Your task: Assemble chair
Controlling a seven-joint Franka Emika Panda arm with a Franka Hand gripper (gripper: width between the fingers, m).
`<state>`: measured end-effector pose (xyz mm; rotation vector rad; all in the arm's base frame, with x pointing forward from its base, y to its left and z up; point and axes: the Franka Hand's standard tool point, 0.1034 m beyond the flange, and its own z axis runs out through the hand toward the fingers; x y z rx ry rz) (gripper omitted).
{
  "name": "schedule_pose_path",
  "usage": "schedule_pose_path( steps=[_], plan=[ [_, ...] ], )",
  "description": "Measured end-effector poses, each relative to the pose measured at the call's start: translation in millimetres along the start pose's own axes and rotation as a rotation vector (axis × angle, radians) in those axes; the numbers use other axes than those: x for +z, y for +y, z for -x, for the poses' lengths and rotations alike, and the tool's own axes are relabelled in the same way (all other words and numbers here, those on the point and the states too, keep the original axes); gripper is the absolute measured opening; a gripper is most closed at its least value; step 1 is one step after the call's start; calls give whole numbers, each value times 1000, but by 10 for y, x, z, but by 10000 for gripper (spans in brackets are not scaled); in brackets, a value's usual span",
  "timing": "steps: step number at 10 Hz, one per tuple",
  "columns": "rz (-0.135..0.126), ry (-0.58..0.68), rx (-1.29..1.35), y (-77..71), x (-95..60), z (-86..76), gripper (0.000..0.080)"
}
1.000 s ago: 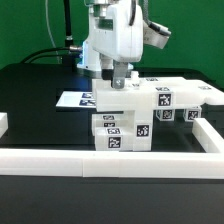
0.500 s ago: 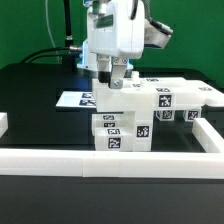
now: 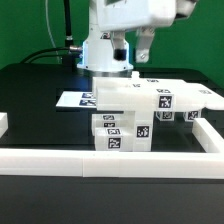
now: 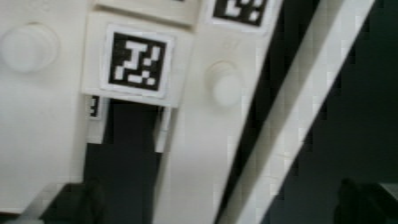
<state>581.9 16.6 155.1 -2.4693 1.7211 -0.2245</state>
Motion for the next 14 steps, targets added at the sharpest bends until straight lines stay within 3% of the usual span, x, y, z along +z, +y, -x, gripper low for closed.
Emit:
schedule_pose_path(
  steps=[1,4,6,8,12,13,14],
  plan=[
    [-6,-5,-14,-31,-31,82,649],
    [2,-1,-86,-23,2,89,649],
    [20,15,-482,-102,5,307,649],
    [9,10,-699,-123,-15,456,649],
    [13,8,-964,-97,-12,410,649],
    [2,1,-976,-80,-59,464,649],
    [-8,-21,-918,-23,-100,677,649]
  ],
)
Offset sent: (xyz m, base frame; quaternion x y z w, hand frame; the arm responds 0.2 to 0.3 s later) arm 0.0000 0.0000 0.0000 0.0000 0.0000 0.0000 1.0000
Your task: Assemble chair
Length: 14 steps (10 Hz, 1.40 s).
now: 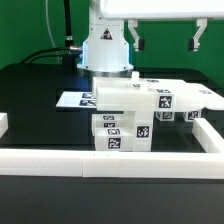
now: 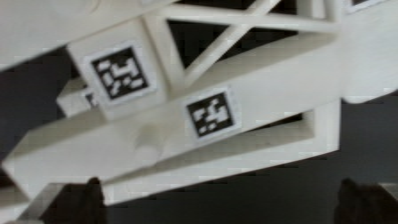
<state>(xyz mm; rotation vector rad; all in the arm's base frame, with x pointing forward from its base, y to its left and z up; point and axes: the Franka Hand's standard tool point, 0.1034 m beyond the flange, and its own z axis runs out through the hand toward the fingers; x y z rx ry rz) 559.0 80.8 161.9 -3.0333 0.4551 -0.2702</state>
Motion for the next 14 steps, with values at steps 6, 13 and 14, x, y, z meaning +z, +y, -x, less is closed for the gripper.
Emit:
schedule_pose_path(
  steps=[6,13,14],
  plan=[
    [-36,-21,43,-338,-32,474,649],
    [-45,17,68,-295,283,1293,649],
    [-44,16,67,-293,290,1300,649]
  ],
)
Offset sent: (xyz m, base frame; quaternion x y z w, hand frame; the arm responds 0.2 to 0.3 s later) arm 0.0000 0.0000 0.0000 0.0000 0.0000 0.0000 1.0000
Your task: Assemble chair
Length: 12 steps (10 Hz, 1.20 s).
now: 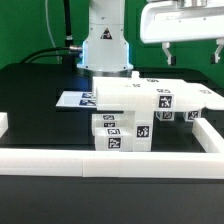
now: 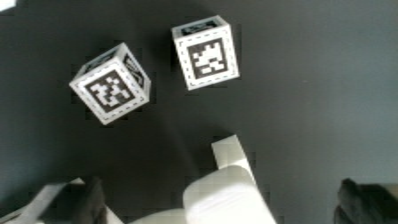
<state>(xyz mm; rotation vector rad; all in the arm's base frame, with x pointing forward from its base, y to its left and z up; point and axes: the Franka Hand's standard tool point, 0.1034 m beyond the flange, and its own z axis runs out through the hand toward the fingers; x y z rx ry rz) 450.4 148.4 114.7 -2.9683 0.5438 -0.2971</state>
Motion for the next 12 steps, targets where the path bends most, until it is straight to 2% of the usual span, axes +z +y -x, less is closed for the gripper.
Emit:
schedule_pose_path(
  steps=[4,5,9,12],
  plan=[
    [8,1,-81,54,42,-28,649],
    [22,-12,-143,87,101,-39,649],
    [52,-241,-161,142,117,-93,649],
    [57,-141,-222,40,307,-104,649]
  ],
)
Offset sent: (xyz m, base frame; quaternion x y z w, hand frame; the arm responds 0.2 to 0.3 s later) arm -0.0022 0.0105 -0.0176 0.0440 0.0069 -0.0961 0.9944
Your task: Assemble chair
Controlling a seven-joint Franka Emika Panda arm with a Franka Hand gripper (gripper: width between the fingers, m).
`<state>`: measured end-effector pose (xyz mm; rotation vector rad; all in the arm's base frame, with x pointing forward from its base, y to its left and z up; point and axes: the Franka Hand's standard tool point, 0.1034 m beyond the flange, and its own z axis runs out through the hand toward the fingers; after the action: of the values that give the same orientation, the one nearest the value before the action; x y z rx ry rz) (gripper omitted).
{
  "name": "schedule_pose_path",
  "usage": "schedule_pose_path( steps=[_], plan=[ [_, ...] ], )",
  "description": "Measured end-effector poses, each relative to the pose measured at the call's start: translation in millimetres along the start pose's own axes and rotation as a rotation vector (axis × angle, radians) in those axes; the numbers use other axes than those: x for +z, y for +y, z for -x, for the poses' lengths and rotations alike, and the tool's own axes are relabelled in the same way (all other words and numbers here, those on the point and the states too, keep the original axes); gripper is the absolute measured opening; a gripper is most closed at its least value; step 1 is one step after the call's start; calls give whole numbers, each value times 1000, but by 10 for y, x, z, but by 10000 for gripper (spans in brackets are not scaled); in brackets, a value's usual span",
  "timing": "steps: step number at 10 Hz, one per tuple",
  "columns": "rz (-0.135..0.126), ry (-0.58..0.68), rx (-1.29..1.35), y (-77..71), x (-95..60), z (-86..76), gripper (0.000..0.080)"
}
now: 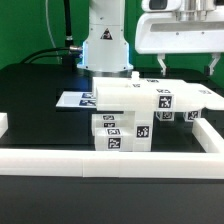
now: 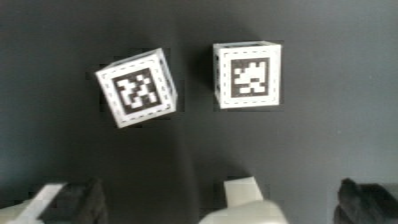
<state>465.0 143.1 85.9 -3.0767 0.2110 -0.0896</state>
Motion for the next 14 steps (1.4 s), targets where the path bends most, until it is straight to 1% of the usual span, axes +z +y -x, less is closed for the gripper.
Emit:
schedule_pose_path(
  steps=[1,5,6,7,8,9,11,14],
  plan=[
    [8,31,-19,-43,74,7,649],
    [9,23,-14,-26,72,6,649],
    [7,34,-18,-61,83,25,649],
    [7,51,-9,-176,147,108,649],
    [11,50,-11,-289,250,210,649],
    [17,54,-17,-299,312,235,649],
    [31,58,-10,-264,404,257,649],
    [32,58,-9,-258,405,254,649]
  ],
)
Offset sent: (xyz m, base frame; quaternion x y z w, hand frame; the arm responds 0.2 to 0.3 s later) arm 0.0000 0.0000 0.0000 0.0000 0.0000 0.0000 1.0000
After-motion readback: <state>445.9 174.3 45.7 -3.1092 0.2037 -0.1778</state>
